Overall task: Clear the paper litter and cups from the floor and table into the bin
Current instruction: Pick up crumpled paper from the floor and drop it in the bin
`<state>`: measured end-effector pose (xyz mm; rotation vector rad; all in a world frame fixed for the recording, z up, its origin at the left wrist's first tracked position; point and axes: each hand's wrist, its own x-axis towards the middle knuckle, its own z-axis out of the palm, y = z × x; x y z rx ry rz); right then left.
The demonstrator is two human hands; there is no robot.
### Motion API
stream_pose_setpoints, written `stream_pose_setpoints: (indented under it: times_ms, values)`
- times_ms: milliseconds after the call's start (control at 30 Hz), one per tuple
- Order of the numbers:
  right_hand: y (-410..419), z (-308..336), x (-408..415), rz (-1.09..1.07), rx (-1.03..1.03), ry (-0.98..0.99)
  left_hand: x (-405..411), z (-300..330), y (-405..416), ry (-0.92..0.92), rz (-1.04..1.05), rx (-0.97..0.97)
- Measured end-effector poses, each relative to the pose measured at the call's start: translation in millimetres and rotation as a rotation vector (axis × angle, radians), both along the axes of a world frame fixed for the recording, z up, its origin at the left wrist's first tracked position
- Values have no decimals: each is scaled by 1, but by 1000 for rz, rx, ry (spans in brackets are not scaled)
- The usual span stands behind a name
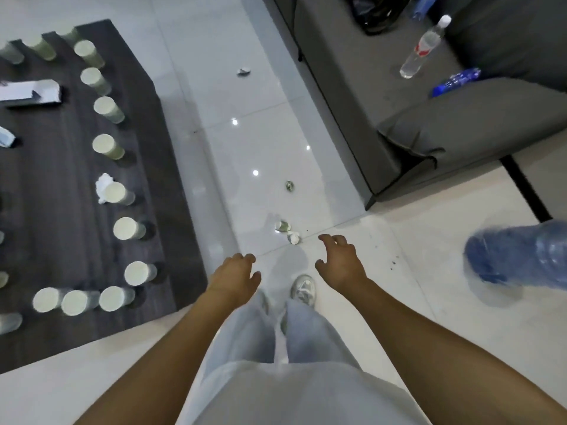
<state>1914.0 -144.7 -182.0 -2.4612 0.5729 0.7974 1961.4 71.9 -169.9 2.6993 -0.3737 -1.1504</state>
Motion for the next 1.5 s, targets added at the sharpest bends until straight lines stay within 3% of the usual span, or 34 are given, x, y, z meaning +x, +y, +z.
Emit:
stream_pose_setpoints:
  times_ms: [300, 467, 767, 1200, 1367, 1500]
  values:
    - [-16, -74, 52, -22, 60, 69, 51, -64, -24, 45, 20, 22]
    - [-25, -145, 74, -49, 46, 102, 73, -132, -30, 112, 43, 34]
    - [-38, -328, 74, 29, 44, 178, 68, -311, -33, 187, 114, 78]
    - [-24, -639, 98, 170, 19, 118, 67, -585, -34, 71, 123, 30]
    - [-17, -701, 108, 208, -59, 42, 75, -642, -39, 114, 147, -22]
    - [-19, -712, 104, 224, -120, -67, 80, -653, -50, 137, 135, -50]
